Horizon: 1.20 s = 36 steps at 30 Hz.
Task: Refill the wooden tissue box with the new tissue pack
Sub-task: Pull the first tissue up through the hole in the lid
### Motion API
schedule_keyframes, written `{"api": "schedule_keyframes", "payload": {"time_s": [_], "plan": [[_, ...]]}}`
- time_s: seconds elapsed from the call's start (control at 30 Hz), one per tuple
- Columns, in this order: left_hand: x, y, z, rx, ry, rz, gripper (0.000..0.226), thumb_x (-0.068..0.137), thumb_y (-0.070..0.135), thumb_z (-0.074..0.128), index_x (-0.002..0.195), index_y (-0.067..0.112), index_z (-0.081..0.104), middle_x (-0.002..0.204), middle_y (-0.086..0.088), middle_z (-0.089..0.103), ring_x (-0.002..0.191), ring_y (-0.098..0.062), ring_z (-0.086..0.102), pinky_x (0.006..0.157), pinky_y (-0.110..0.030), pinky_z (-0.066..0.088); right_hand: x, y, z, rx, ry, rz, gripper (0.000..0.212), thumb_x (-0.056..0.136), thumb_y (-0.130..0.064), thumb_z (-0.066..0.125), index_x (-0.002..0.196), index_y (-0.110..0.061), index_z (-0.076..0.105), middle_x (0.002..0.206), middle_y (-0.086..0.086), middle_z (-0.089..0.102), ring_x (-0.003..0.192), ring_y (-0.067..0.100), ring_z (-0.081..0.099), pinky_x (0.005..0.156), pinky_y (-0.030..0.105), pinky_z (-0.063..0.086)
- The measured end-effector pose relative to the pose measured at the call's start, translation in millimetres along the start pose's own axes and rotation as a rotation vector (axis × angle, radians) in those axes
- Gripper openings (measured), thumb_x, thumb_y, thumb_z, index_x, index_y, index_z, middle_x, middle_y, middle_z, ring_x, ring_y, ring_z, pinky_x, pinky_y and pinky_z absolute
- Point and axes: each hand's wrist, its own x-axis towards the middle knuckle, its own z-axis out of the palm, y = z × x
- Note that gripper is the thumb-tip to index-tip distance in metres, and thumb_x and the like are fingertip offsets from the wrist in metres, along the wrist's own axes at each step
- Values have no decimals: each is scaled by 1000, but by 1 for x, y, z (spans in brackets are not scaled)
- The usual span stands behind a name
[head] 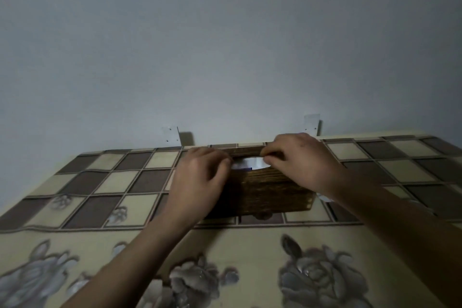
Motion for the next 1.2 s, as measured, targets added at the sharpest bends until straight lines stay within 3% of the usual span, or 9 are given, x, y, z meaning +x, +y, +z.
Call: {"api": "schedule_keyframes", "payload": {"time_s": [0.17, 0.3, 0.53, 0.7, 0.9, 1.07, 1.2], "plan": [[9, 11, 14, 352, -175, 119, 38, 91, 42, 40, 94, 26, 75, 100, 10, 72, 107, -18, 57, 89, -34, 35, 26, -16, 13, -153, -176, 93, 20, 92, -34, 54, 99, -32, 72, 98, -1, 70, 84, 23, 62, 65, 31, 45], [10, 11, 20, 483, -232, 133, 47, 92, 45, 33, 93, 25, 76, 97, 7, 73, 111, -19, 56, 92, -36, 35, 35, -21, 20, -218, -232, 122, 23, 94, -25, 51, 110, -29, 67, 109, 6, 63, 93, 29, 60, 70, 35, 44], [9, 8, 24, 414, -267, 124, 52, 92, 43, 28, 100, 23, 76, 93, 1, 76, 109, -23, 60, 91, -39, 40, 38, -26, 23, -307, -277, 36, 28, 92, -15, 54, 117, -25, 63, 109, 7, 61, 85, 26, 56, 64, 34, 37], [8, 4, 25, 359, -268, 105, 54, 89, 47, 27, 101, 24, 74, 99, 2, 76, 117, -20, 57, 96, -38, 37, 42, -30, 25, -376, -309, -40, 27, 93, -18, 52, 119, -19, 60, 112, 11, 60, 97, 33, 59, 66, 35, 37], [9, 2, 25, 350, -247, 83, 52, 86, 50, 27, 100, 23, 69, 105, 4, 73, 119, -17, 53, 97, -36, 34, 47, -32, 22, -476, -360, -141, 21, 93, -13, 50, 112, -17, 57, 108, 11, 58, 97, 34, 59, 65, 36, 35], [8, 2, 26, 288, -202, 19, 37, 85, 48, 39, 101, 20, 57, 93, -3, 69, 100, -24, 58, 91, -37, 36, 48, -29, 22, -478, -338, -185, 16, 93, -16, 51, 107, -19, 59, 101, 8, 58, 78, 27, 53, 60, 35, 31], [8, 2, 27, 242, -173, -15, 34, 84, 47, 45, 101, 18, 51, 93, -7, 67, 95, -27, 59, 87, -37, 37, 51, -28, 24, -437, -293, -162, 14, 91, -21, 56, 103, -21, 63, 88, 6, 54, 86, 31, 60, 59, 32, 27]]}}
